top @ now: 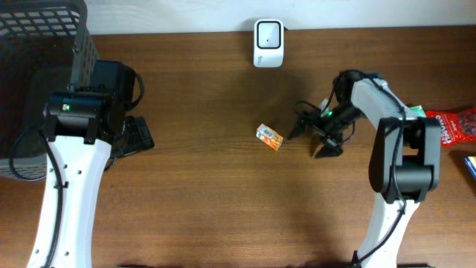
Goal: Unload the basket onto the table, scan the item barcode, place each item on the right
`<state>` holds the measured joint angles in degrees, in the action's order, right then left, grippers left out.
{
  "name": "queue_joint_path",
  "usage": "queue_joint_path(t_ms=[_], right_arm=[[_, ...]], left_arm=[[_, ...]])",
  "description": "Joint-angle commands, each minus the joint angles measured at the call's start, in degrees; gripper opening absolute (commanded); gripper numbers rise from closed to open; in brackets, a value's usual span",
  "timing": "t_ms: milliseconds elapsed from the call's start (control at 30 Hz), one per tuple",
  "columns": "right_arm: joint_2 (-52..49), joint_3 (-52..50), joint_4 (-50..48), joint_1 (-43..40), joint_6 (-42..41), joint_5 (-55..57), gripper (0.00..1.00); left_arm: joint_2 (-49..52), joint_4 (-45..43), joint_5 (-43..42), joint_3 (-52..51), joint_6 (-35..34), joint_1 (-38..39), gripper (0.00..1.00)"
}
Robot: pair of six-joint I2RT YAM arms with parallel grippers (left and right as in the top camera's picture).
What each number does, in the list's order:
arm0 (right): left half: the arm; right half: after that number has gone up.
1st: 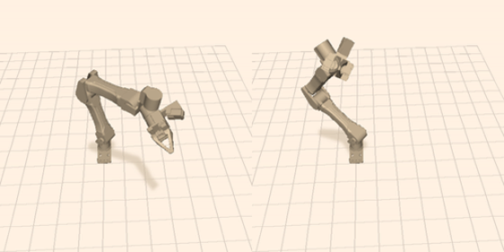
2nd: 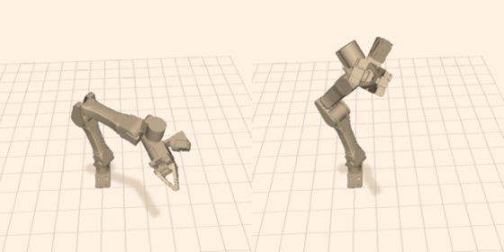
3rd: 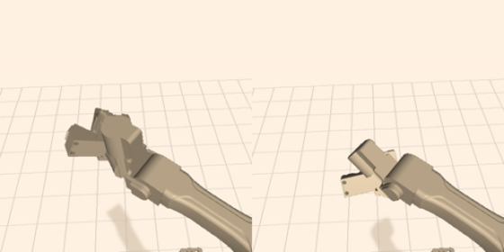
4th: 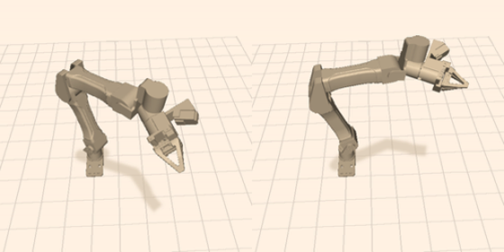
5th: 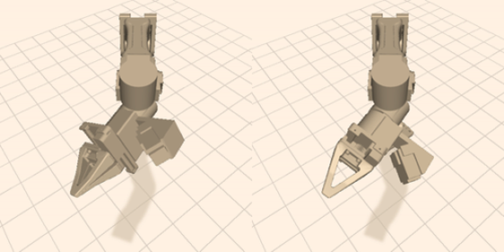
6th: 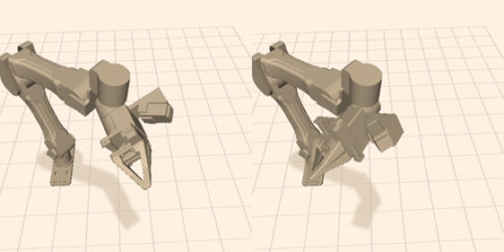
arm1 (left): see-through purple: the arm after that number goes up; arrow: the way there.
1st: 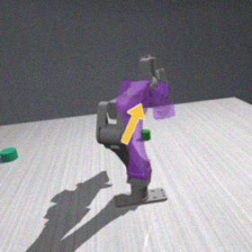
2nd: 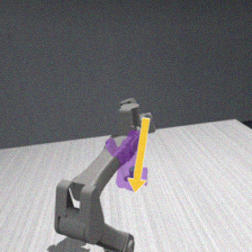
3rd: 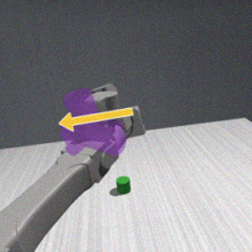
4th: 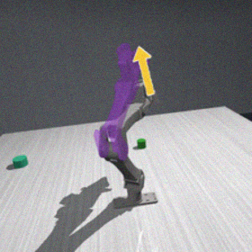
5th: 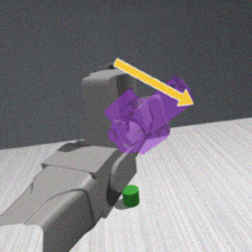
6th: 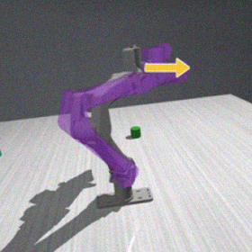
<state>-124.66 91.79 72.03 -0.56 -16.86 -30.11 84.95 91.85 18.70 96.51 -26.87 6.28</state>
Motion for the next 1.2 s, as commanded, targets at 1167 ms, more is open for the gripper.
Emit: queue_joint_path(t_ms=[1167], right_arm=[[10.7, 4.7, -0.6, -7.4, -4.7, 31.2, 0.98]], left_arm=[[-1.1, -0.1, 0.6, -0.1, -0.7, -0.1, 0.99]])
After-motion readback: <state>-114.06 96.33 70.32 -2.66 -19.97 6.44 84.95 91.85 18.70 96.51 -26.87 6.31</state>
